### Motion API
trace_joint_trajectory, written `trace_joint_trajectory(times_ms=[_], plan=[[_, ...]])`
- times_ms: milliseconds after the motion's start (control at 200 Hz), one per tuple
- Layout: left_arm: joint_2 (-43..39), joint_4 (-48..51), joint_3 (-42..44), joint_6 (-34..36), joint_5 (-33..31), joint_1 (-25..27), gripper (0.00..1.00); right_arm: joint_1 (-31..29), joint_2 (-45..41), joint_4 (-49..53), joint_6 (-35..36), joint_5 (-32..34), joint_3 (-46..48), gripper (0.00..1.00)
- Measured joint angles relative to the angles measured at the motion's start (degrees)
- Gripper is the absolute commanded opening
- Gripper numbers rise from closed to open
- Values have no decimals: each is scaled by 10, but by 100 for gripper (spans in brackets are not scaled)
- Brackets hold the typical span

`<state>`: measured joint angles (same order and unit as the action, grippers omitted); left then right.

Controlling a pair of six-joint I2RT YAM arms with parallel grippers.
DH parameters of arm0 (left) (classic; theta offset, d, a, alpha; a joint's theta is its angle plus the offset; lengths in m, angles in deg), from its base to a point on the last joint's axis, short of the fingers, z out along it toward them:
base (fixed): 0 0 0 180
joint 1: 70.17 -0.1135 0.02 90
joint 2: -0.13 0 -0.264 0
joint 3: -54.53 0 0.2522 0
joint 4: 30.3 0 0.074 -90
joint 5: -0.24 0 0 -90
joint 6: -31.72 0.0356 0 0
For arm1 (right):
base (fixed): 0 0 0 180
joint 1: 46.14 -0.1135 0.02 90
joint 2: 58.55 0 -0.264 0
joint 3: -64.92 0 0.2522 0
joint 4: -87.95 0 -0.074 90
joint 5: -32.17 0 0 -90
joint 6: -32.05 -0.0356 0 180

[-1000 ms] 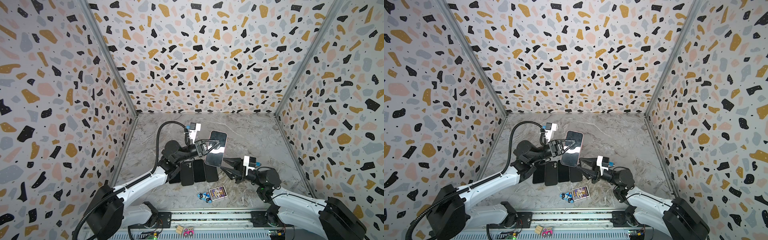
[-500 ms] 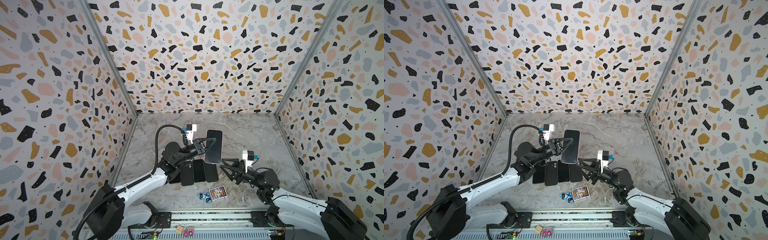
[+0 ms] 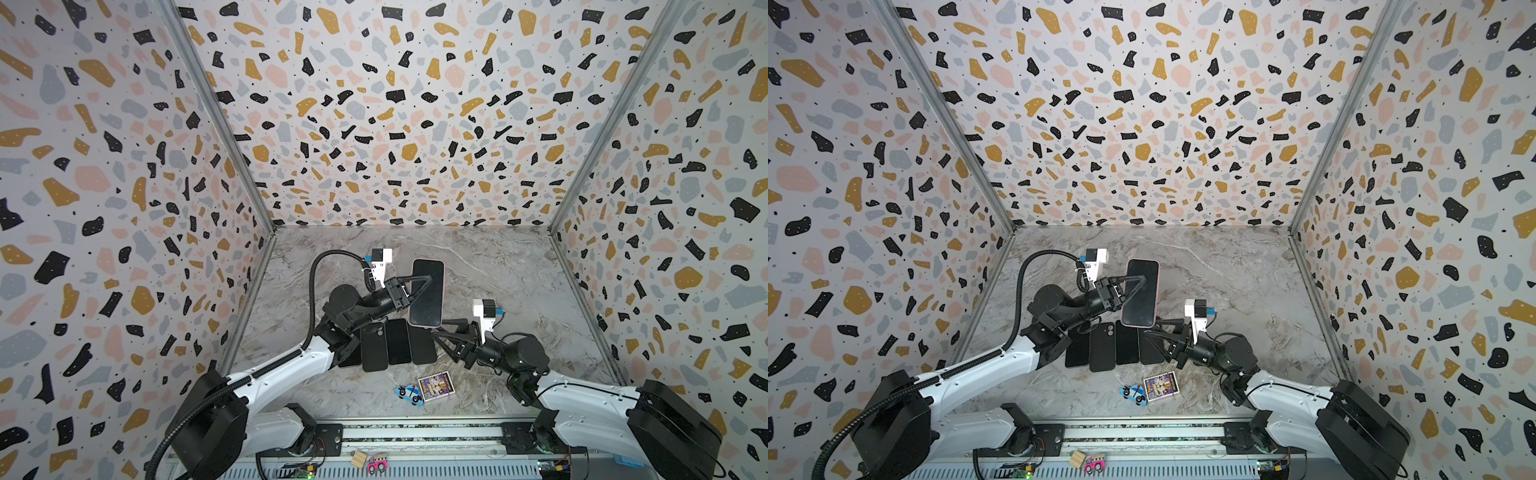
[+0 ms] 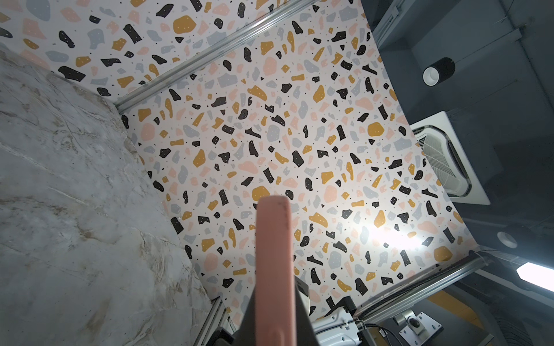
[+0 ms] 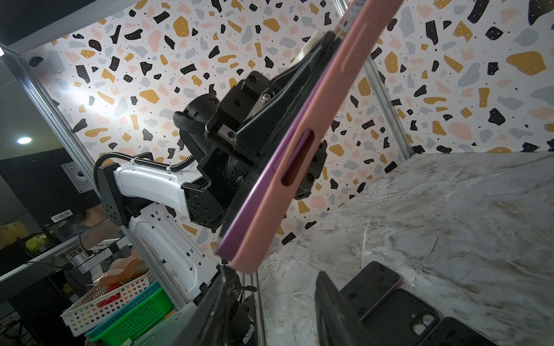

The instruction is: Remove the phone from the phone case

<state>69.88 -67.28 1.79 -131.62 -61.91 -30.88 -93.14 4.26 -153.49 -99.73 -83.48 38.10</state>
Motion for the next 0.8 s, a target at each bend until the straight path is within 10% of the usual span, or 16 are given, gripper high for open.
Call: trace_joint_trajectory(times_ms=[801], plan=[[-4,-11,7,1,0,3,0,1,21,-30,-9,6,-6,47]])
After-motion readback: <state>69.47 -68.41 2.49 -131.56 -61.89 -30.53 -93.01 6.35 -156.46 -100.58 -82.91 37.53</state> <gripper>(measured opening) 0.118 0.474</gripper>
